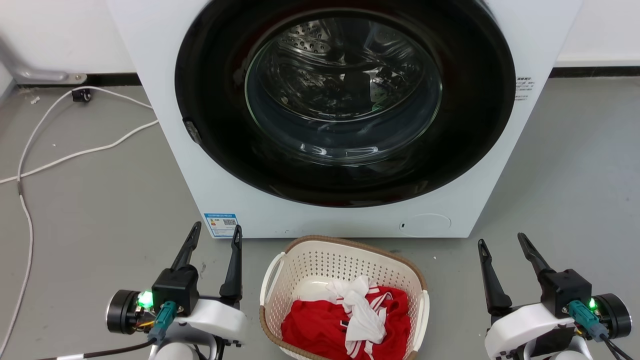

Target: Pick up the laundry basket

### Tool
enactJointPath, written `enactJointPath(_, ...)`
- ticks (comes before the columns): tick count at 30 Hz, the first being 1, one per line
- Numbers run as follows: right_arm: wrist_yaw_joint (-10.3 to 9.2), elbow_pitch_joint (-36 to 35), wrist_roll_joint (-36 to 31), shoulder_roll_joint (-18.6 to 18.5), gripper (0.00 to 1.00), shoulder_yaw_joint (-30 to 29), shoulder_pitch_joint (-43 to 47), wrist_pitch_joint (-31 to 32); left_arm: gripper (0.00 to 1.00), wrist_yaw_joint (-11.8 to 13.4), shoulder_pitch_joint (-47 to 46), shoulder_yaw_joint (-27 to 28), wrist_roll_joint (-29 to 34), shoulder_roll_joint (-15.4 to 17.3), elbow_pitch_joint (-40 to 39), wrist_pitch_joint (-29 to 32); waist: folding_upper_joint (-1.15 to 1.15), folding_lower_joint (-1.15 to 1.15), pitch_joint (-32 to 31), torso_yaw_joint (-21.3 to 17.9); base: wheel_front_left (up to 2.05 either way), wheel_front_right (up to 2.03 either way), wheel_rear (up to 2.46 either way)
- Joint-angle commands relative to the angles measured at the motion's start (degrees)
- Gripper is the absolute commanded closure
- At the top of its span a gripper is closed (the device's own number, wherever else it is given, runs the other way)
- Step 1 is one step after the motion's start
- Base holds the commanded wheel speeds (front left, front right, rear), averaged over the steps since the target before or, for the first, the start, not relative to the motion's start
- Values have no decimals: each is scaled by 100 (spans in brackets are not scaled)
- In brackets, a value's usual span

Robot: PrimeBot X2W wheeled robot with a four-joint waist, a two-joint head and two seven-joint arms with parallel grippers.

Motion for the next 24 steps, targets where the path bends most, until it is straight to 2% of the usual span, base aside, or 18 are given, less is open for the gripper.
enactJointPath(1, -3, 14, 44, -7, 0, -7, -29, 27, 0, 12, -93, 14, 40, 4, -16, -15, 0, 0, 73, -2, 0, 0, 0)
enactJointPath(13, -2, 508, 240, -5, 0, 78, -561, 169, 0, 8, -582, 145, -95, -6, 672, -15, 0, 0, 1145, -108, 0, 0, 0)
enactJointPath(20, -2, 1136, 470, -4, 0, 193, -1099, 459, 0, -124, -1198, 164, -264, 21, 1682, -14, 0, 0, 1928, -167, 0, 0, 0)
enactJointPath(24, -3, 1437, 564, -4, 0, 261, -1313, 624, 0, -191, -1509, 147, -319, 61, 2181, -12, 0, 0, 2172, -183, 0, 0, 0)
